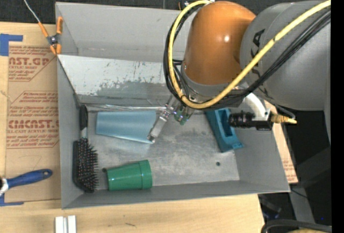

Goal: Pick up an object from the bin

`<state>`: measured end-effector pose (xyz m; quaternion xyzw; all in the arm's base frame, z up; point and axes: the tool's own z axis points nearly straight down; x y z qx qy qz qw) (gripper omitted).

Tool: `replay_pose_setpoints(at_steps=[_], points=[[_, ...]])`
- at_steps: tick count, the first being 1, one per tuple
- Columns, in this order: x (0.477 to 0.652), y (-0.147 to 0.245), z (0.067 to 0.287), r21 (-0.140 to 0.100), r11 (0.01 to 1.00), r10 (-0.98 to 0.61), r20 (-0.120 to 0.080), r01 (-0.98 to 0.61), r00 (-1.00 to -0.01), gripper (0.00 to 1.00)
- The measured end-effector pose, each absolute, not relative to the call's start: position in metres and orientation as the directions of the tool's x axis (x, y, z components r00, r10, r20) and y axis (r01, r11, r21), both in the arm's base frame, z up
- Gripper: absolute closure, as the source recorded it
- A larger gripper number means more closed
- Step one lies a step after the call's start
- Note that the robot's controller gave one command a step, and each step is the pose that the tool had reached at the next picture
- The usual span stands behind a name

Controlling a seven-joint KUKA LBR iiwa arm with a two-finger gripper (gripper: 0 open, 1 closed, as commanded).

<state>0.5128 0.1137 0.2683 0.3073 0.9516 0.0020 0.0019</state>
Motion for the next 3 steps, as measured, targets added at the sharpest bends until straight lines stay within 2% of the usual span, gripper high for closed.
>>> replay_pose_setpoints(at_steps=[1, 2, 3], points=[[0.49, 0.082, 0.3, 0.007, 0.799, 0.601, -0.006, 0.601, -0.799, 0.0], [0.505, 0.137, 0.243, 0.005, 0.905, 0.425, -0.005, 0.425, -0.905, 0.0], [0.525, 0.171, 0.173, 0.002, 1.0, 0.001, -0.003, 0.001, -1.0, 0.0]])
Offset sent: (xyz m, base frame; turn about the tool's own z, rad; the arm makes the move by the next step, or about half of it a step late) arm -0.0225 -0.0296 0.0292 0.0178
